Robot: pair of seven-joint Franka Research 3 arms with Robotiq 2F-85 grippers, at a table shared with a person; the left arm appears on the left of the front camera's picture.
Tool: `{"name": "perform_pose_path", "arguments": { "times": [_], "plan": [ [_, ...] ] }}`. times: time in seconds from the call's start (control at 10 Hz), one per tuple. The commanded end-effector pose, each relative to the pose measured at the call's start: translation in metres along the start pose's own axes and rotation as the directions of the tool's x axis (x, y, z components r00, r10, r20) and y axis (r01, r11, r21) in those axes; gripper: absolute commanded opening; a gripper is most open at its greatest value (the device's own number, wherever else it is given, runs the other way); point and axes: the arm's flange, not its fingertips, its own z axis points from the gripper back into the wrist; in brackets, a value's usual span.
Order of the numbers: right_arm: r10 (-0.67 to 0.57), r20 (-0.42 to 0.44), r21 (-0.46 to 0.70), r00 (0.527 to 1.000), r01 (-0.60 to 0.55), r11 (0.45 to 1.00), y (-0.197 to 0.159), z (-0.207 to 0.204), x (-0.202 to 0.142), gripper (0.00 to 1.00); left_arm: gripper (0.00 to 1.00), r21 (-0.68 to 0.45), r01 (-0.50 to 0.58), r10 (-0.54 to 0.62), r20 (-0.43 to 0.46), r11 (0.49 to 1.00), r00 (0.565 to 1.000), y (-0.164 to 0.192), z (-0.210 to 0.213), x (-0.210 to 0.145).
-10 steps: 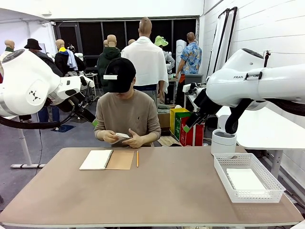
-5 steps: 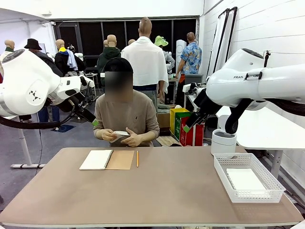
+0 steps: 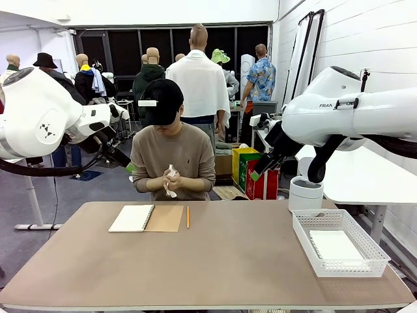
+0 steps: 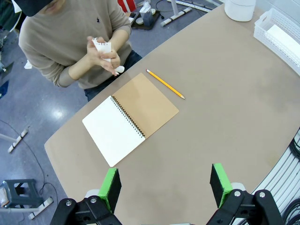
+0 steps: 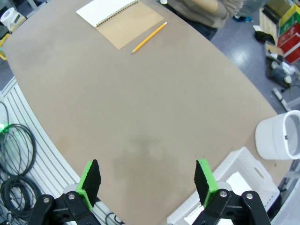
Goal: Sort the paper based on its condition.
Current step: If a person hands you a paper, place it in the Organizing basket , and if it's crumpled, put it in the Trash can.
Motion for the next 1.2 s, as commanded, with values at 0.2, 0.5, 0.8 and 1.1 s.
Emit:
{"name": "perform_pose_path", "arguments": {
  "times": [0.2,0.5,0.8,1.1],
  "plan": [
    [-0.001,-0.011,0.0,1.0,0.001,1.0,0.0012,-0.0005,-0.0007,1.0,1.0,-0.006,0.002,-0.002,0.012,1.0,1.0,0.0013,0.0006,0.0003],
    [-0.001,-0.011,0.0,1.0,0.001,1.0,0.0012,-0.0005,-0.0007,1.0,1.0,-0.006,0.002,-0.002,0.012,1.0,1.0,0.0013,0.0006,0.0003],
    [-0.001,-0.011,0.0,1.0,0.001,1.0,0.0012,-0.0005,-0.0007,1.0,1.0,-0.006,0.002,-0.002,0.012,1.0,1.0,0.0013,0.0006,0.0003],
    [-0.001,-0.011,0.0,1.0,0.001,1.0,0.0012,-0.0005,-0.0007,1.0,1.0,-0.006,0.002,-0.002,0.012,1.0,1.0,0.0013,0.0006,0.0003]
  ]
}}
